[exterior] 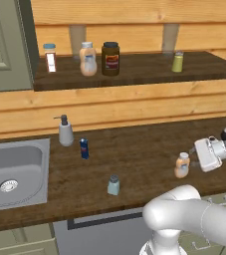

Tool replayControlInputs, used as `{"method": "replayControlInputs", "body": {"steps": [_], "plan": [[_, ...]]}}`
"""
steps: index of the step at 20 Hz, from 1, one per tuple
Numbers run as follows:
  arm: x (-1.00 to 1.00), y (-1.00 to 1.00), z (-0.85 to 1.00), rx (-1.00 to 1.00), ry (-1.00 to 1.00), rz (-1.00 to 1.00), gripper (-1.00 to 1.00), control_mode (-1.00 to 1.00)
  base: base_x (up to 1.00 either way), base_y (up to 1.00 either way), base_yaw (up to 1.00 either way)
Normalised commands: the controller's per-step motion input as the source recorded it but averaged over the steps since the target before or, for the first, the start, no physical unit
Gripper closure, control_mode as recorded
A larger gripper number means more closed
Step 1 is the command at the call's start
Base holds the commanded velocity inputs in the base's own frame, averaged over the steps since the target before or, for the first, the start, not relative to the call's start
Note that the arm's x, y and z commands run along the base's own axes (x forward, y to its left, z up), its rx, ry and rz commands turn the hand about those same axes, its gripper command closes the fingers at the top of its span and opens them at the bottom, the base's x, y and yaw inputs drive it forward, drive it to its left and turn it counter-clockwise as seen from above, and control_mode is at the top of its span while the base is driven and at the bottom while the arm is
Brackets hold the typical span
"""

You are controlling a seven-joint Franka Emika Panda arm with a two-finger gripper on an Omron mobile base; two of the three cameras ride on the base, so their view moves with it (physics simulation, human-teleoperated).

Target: Put the shaker and condiment bottle from the counter next to their counterparts in the cabinet.

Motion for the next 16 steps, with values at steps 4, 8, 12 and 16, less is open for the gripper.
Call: {"method": "replayControlInputs", "body": {"steps": [4, 8, 12, 16], "plan": [[0.00, 0.23, -0.12, 0.00, 0.00, 0.00, -1.00, -1.00, 0.00, 0.00, 0.00], [0.00, 0.24, -0.12, 0.00, 0.00, 0.00, -1.00, -1.00, 0.00, 0.00, 0.00], [0.00, 0.29, -0.15, 0.00, 0.00, 0.00, -1.00, -1.00, 0.00, 0.00, 0.00], [0.00, 0.31, -0.18, 0.00, 0.00, 0.00, -1.00, -1.00, 0.00, 0.00, 0.00]]}}
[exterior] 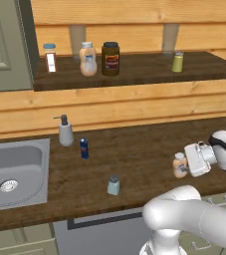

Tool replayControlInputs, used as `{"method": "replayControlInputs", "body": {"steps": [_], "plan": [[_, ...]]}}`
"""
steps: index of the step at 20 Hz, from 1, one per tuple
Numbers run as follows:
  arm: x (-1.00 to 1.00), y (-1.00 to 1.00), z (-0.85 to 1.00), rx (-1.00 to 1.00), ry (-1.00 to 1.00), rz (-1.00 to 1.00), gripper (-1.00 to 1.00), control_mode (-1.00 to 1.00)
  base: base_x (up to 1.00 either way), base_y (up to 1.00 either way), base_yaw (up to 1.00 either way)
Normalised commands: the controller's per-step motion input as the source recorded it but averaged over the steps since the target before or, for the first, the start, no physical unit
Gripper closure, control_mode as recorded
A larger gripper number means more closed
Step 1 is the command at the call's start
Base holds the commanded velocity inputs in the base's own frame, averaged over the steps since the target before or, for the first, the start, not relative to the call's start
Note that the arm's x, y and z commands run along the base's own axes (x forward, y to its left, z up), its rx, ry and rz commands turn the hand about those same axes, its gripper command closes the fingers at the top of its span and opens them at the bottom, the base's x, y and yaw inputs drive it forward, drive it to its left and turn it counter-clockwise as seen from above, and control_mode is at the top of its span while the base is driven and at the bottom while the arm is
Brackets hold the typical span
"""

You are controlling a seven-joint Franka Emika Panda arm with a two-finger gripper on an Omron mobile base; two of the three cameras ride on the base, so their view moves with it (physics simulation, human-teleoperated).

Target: Put the shaker and condiment bottle from the counter next to their counterparts in the cabinet.

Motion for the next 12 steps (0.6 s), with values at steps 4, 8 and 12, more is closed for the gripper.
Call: {"method": "replayControlInputs", "body": {"steps": [4, 8, 12], "plan": [[0.00, 0.32, -0.13, 0.00, 0.01, 0.00, 1.00, -1.00, 0.00, 0.00, 0.00], [0.00, 0.02, 0.07, 0.00, 0.03, 0.00, 1.00, -1.00, 0.00, 0.00, 0.00], [-0.01, 0.00, 0.68, 0.04, 0.09, -0.11, 1.00, -1.00, 0.00, 0.00, 0.00]]}}
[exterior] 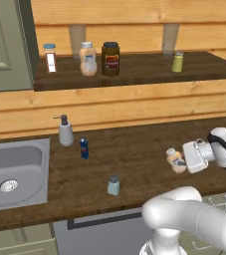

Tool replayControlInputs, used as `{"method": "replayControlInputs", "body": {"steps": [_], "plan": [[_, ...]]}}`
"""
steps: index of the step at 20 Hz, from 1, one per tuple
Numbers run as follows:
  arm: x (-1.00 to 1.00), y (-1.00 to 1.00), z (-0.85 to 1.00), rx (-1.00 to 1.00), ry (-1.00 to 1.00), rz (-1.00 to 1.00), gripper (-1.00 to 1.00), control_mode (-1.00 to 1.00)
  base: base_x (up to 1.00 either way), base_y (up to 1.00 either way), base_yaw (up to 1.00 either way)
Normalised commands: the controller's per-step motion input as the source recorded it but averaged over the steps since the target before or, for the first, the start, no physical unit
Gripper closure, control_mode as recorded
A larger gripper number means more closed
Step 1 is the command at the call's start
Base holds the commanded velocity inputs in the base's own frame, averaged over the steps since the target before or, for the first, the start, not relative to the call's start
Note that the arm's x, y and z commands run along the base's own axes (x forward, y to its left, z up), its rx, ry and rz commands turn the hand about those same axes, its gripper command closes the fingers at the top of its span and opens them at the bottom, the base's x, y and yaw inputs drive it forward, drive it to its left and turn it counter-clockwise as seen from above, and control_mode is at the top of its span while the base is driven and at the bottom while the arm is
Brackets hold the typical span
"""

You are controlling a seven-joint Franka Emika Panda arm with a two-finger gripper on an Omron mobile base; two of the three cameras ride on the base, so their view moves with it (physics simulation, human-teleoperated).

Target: Put the shaker and condiment bottle from the counter next to their counterparts in the cabinet.

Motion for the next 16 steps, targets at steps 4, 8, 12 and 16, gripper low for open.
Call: {"method": "replayControlInputs", "body": {"steps": [4, 8, 12, 16], "plan": [[-0.17, 0.00, 0.75, 0.08, 0.11, -0.15, 1.00, -1.00, 0.00, 0.00, 0.00], [-0.52, 0.01, 0.81, 0.17, 0.02, -0.20, 1.00, -1.00, 0.00, 0.00, 0.00], [-0.99, 0.00, 0.46, 0.27, -0.08, -0.24, 1.00, -1.00, 0.00, 0.00, 0.00], [-1.00, 0.09, 0.23, 0.34, -0.33, -0.19, 1.00, -1.00, 0.00, 0.00, 0.00]]}}
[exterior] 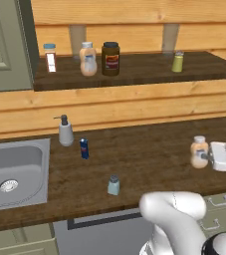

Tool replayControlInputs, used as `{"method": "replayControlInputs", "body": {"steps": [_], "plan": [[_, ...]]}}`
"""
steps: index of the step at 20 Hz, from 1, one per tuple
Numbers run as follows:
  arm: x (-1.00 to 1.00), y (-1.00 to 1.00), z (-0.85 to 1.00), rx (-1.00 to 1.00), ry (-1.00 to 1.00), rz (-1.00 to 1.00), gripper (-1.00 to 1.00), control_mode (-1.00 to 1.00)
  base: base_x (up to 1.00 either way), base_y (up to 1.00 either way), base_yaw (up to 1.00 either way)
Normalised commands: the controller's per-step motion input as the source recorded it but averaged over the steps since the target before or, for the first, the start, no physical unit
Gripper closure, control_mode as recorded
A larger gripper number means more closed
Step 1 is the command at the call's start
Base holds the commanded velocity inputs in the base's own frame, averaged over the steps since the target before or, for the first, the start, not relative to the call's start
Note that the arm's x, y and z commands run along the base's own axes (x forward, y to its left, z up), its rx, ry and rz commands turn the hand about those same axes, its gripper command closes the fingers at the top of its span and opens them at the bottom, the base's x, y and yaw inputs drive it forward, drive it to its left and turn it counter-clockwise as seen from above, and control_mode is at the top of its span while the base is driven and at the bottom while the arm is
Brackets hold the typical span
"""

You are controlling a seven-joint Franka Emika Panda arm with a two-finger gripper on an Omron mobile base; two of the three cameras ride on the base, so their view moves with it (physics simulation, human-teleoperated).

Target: Put the shaker and condiment bottle from the counter next to their counterparts in the cabinet.

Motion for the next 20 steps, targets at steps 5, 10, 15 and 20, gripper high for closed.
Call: {"method": "replayControlInputs", "body": {"steps": [5, 10, 15, 20], "plan": [[-0.58, 0.60, 0.86, 0.22, -0.39, -0.17, 1.00, -1.00, 0.00, 0.00, 0.00], [-0.48, 0.75, 1.00, 0.09, -0.22, -0.17, 1.00, -1.00, 0.00, 0.00, 0.00], [-0.67, 0.49, 1.00, -0.03, 0.04, -0.07, 1.00, -1.00, 0.00, 0.00, 0.00], [-0.73, 0.34, 1.00, -0.21, 0.18, -0.02, 1.00, -1.00, 0.00, 0.00, 0.00]]}}
